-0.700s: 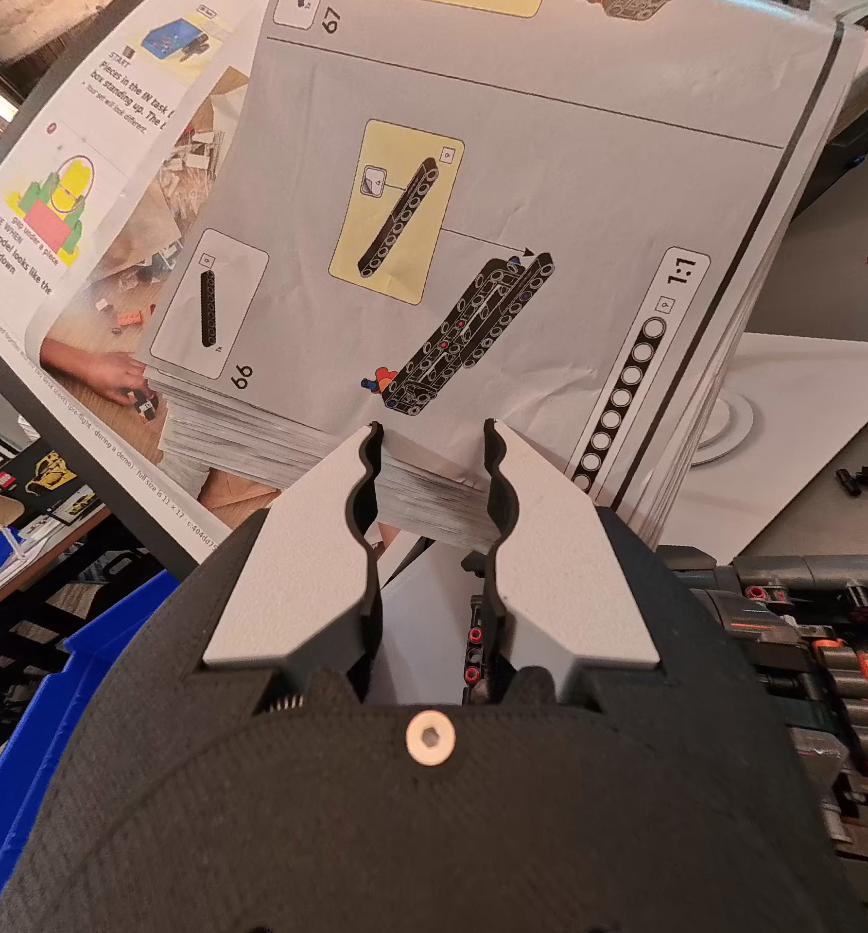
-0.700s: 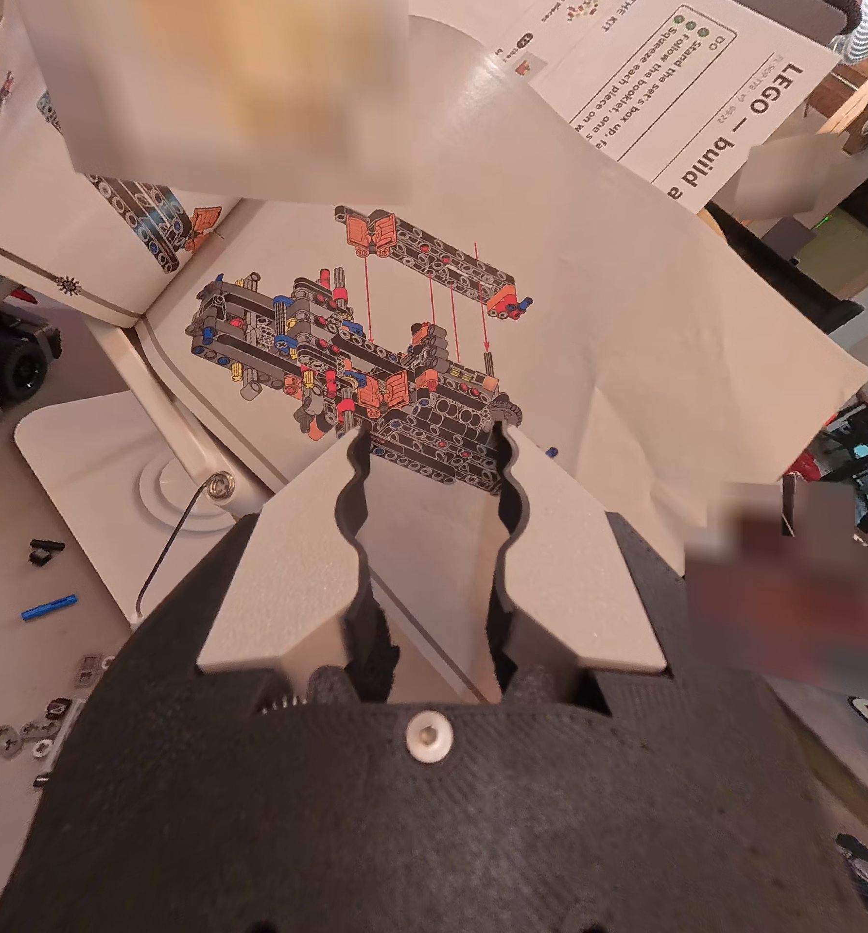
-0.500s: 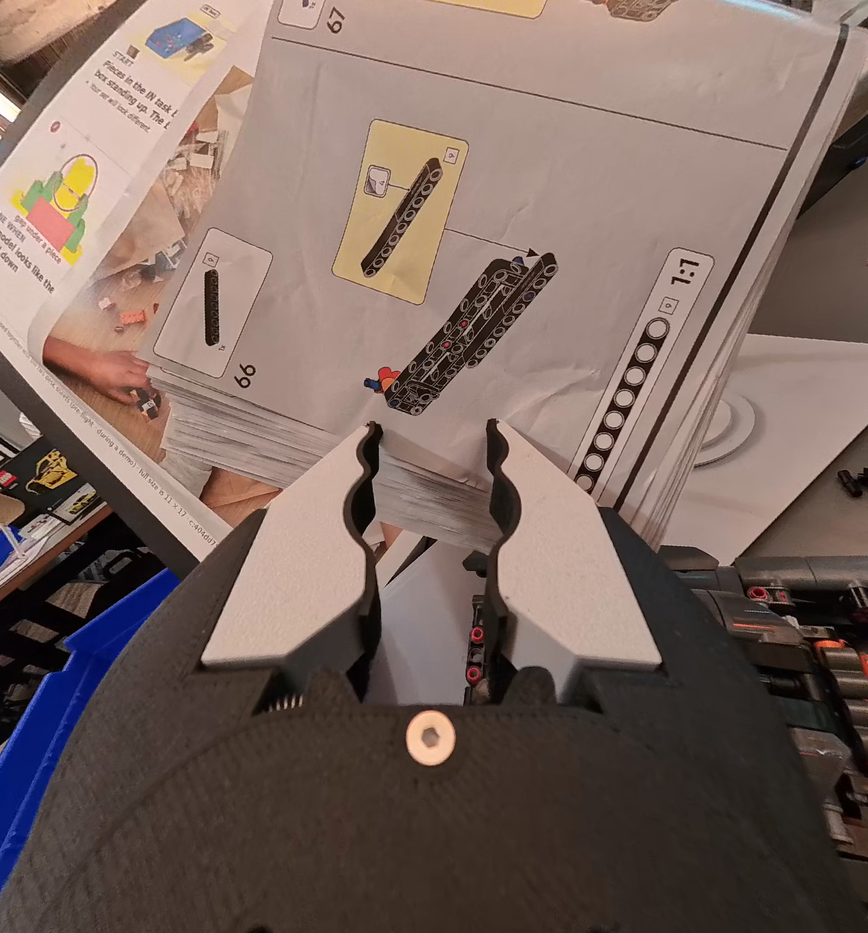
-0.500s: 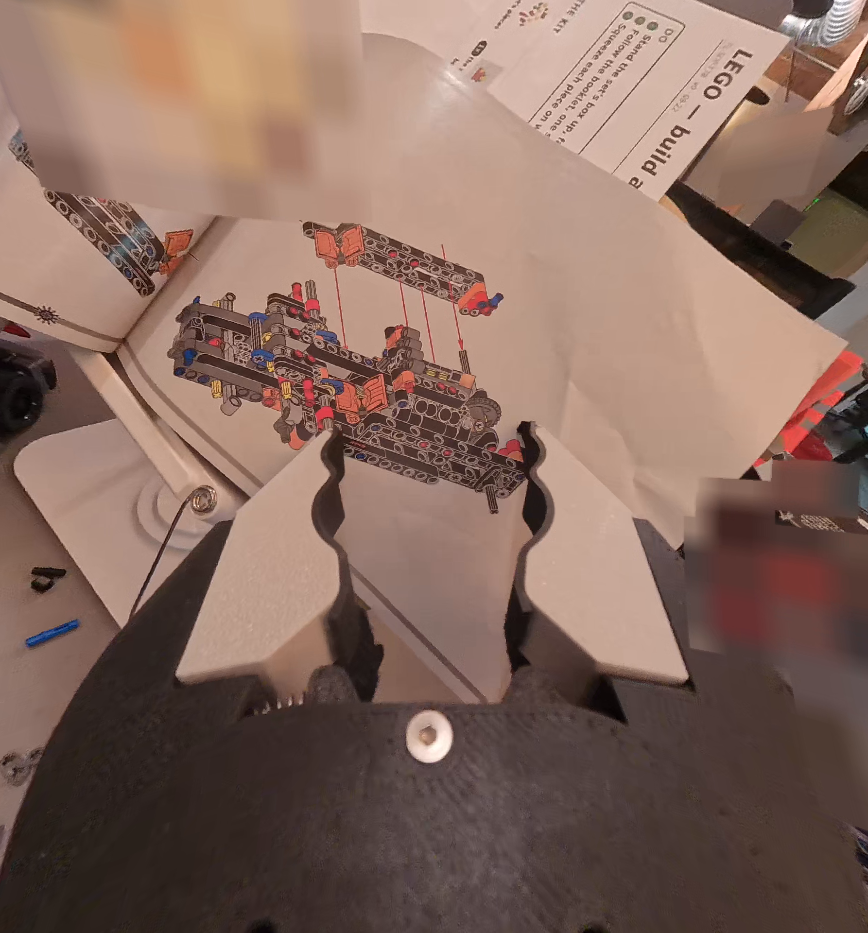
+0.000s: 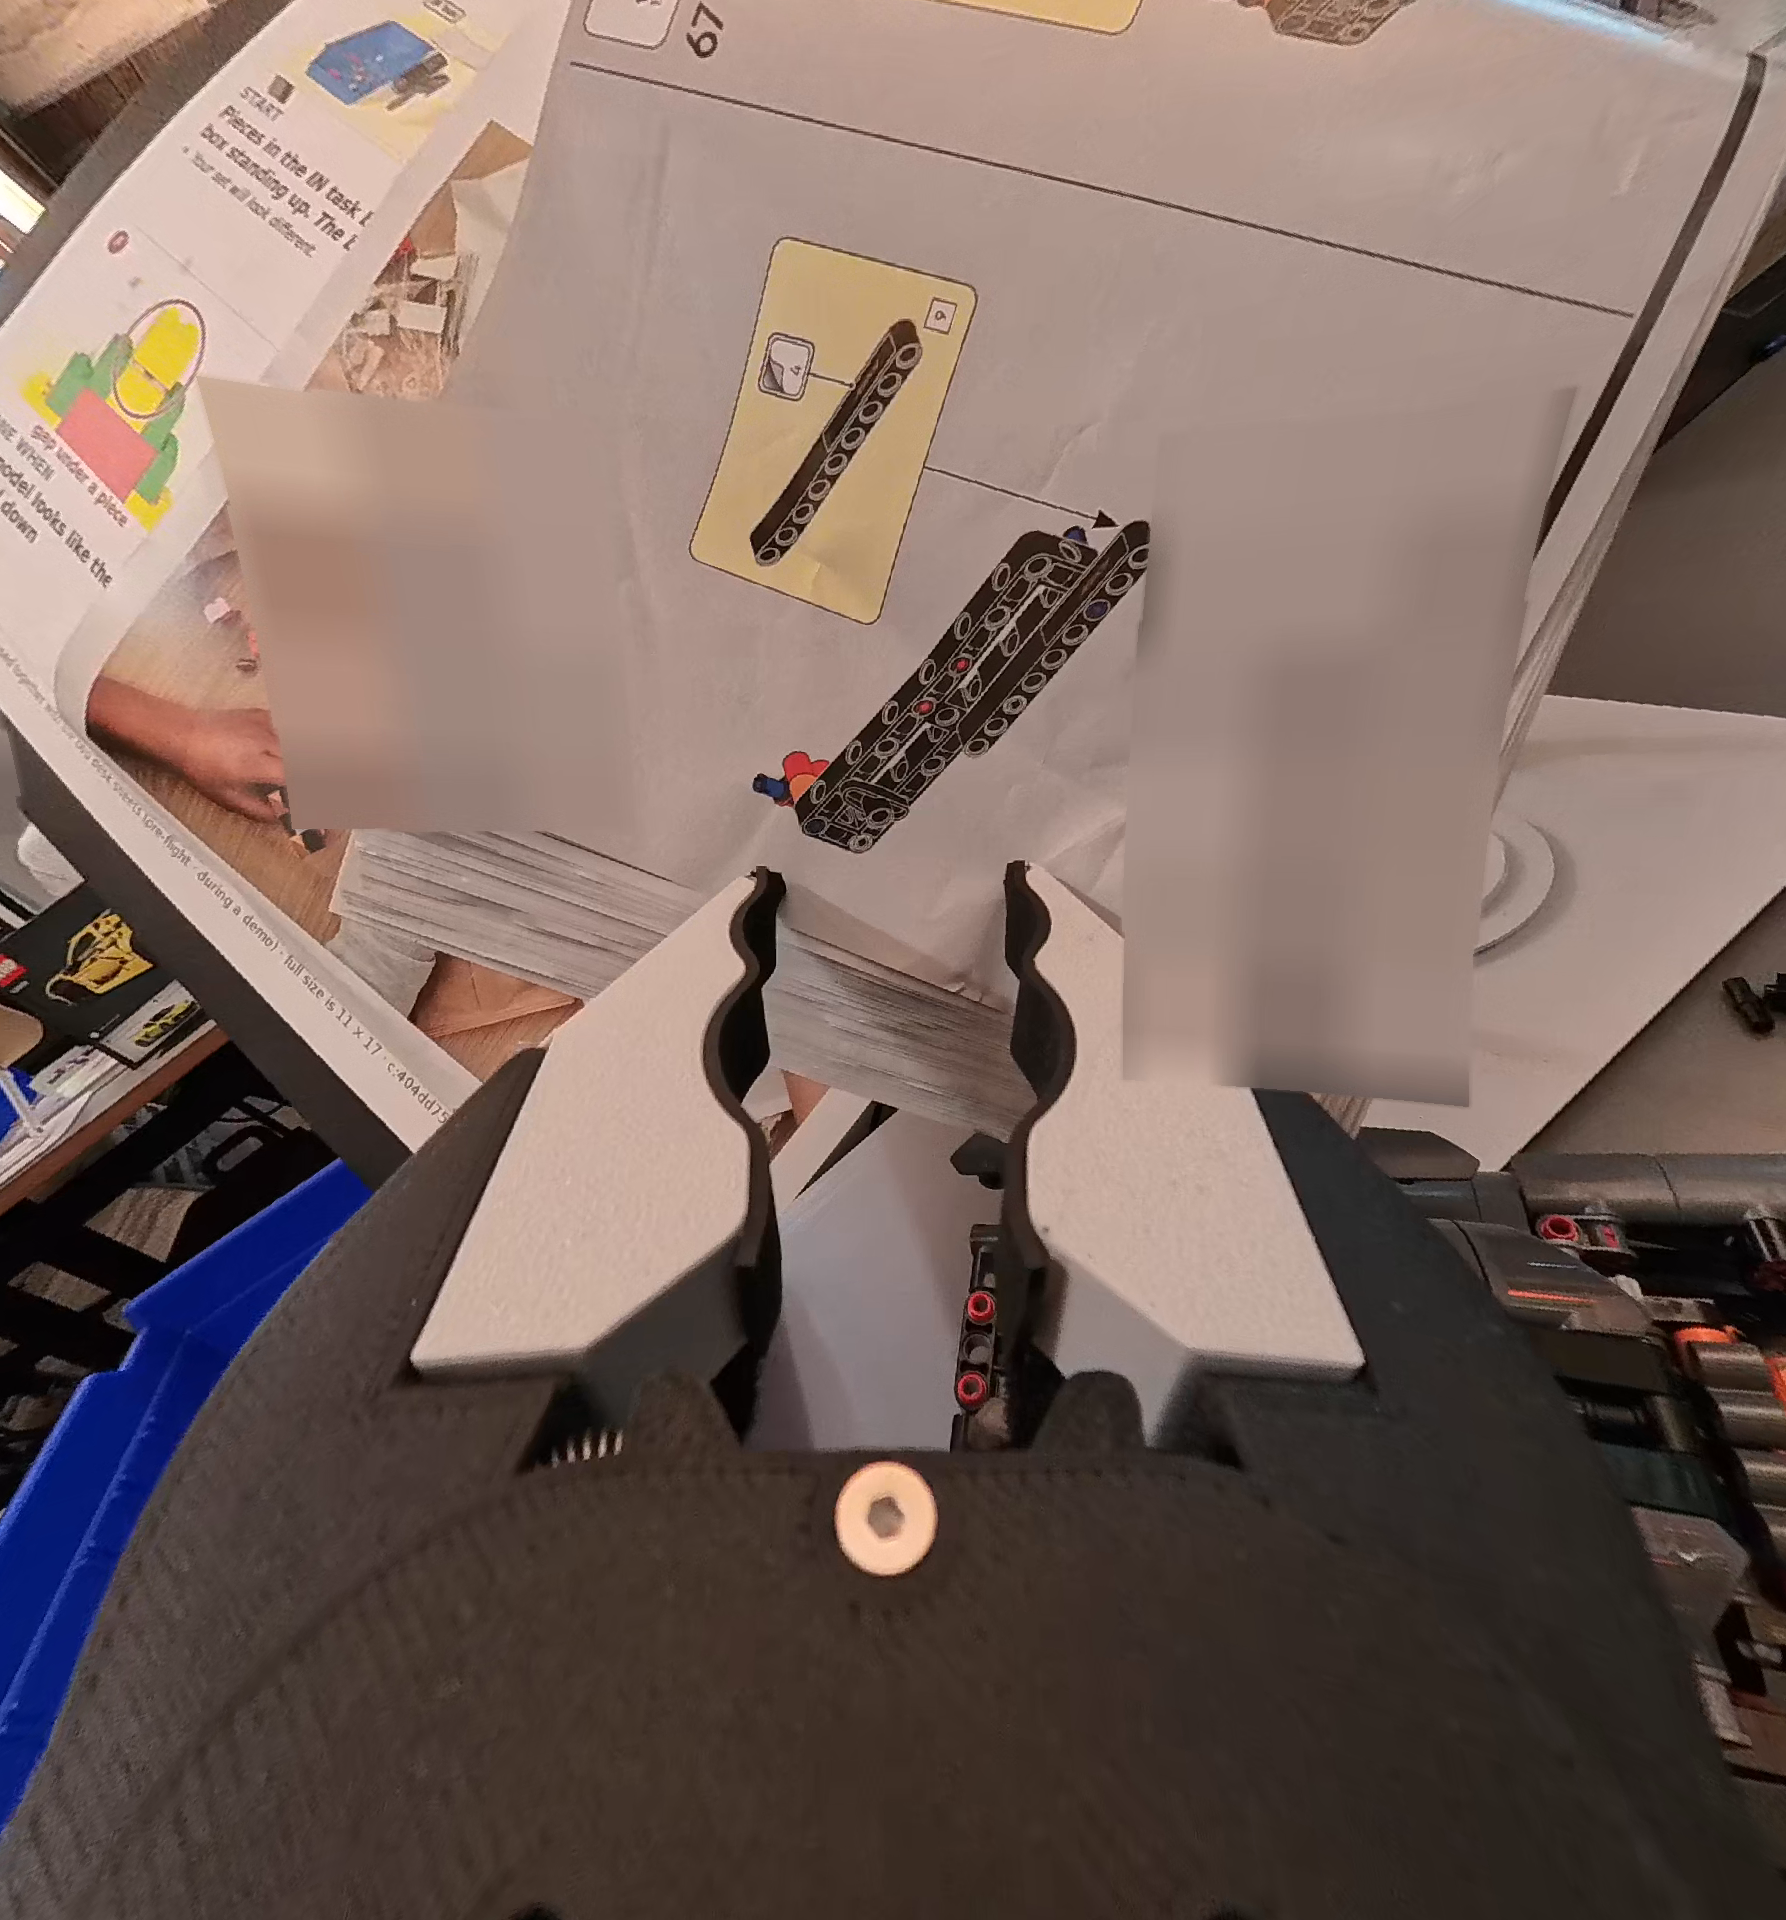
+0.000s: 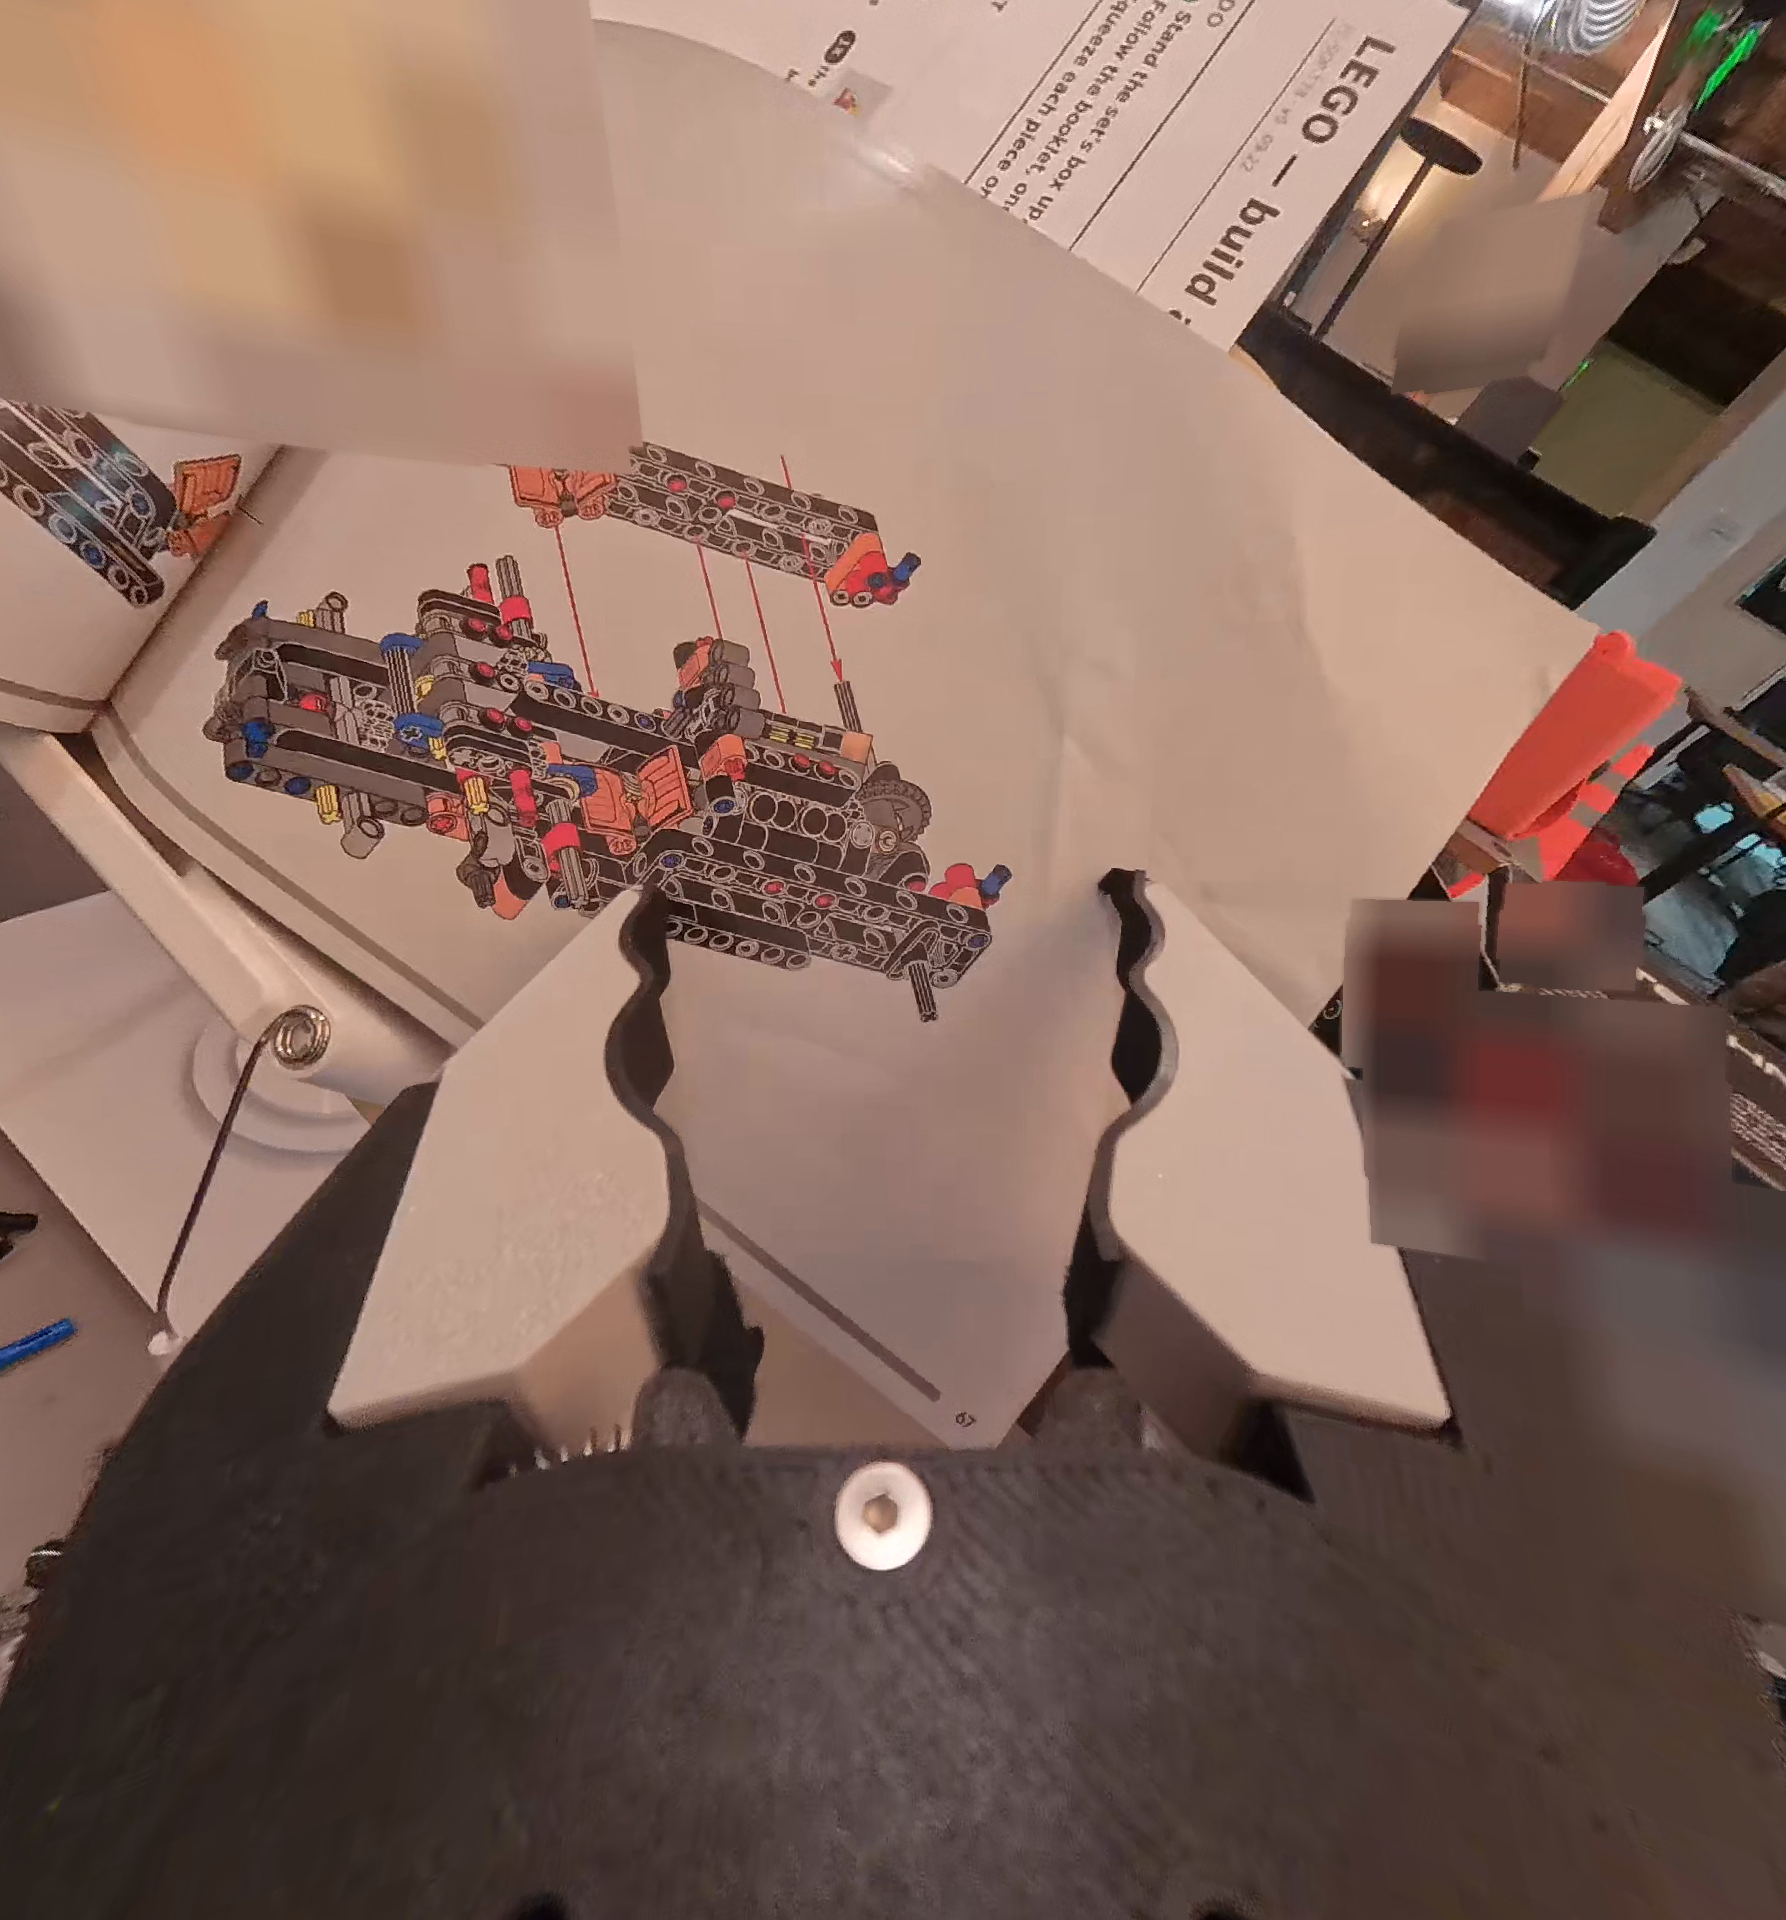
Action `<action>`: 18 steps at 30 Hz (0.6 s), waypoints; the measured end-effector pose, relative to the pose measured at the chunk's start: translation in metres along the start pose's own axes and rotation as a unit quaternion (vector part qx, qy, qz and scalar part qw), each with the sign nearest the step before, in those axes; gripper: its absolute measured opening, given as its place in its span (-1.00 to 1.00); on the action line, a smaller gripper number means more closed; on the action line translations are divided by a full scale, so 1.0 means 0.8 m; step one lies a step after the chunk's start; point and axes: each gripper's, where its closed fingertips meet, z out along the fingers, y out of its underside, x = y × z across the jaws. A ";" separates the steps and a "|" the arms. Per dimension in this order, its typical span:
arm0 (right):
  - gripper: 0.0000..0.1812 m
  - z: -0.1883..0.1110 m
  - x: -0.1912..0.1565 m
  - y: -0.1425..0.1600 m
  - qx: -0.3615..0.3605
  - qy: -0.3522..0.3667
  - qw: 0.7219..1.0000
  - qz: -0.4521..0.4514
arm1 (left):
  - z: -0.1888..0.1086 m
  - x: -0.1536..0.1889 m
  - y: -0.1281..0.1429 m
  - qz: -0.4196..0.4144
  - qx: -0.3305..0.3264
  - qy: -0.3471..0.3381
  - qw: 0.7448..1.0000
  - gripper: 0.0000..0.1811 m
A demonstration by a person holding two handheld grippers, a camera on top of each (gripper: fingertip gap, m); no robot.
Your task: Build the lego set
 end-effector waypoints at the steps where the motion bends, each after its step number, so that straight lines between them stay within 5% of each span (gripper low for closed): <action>1: -0.06 0.000 0.000 0.001 -0.001 0.003 1.000 -0.005 | 0.000 0.000 0.000 -0.001 0.000 0.000 1.000 -0.54; 13: -0.20 0.002 -0.005 0.002 0.005 0.005 1.000 -0.019 | 0.001 0.000 0.000 -0.004 0.000 -0.002 1.000 -0.54; 18: -0.67 -0.001 -0.012 0.001 0.005 -0.006 0.999 -0.038 | 0.001 -0.004 -0.003 -0.022 0.006 -0.011 1.000 -0.53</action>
